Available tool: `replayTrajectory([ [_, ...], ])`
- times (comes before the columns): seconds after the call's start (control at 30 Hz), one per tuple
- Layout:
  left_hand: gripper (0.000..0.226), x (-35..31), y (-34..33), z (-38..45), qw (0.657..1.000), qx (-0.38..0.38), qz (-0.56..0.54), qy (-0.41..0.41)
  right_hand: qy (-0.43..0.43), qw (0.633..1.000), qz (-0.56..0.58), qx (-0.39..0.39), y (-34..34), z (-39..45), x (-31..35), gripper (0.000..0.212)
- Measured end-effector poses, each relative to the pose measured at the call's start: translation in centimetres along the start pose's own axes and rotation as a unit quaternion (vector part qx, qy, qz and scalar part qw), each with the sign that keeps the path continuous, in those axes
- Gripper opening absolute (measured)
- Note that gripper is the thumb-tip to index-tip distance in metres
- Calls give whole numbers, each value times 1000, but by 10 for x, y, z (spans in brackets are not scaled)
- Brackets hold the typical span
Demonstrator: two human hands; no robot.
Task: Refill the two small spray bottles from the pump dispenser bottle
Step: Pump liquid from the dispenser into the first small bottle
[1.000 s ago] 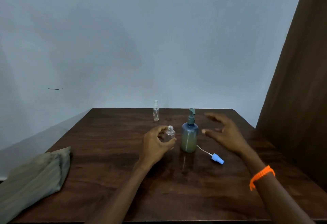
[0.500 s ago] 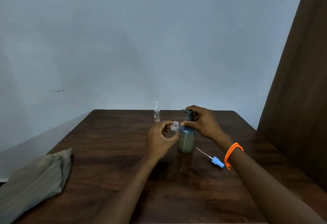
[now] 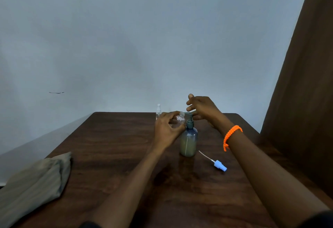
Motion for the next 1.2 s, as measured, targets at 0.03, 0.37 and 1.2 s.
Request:
replayTrajectory([
  [0.03,49,0,-1,1,1000,3,7,-4,-13,1000,-14,-7,-5,3,0,48],
  [0.37,55,15,-2,1,999,-20,33,28,-123,992,18,25,-39,13,-13,40],
  [1.2,38,24,-31,-6,990,-69,-98,73,-109,980,-159,42,-44,28,-12,19],
])
Point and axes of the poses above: each hand's wrist, its own z-axis towards the middle knuckle, its own y-axis out of the back of the hand, x = y × z, the point moved 9 cm from there along z, towards the middle knuckle
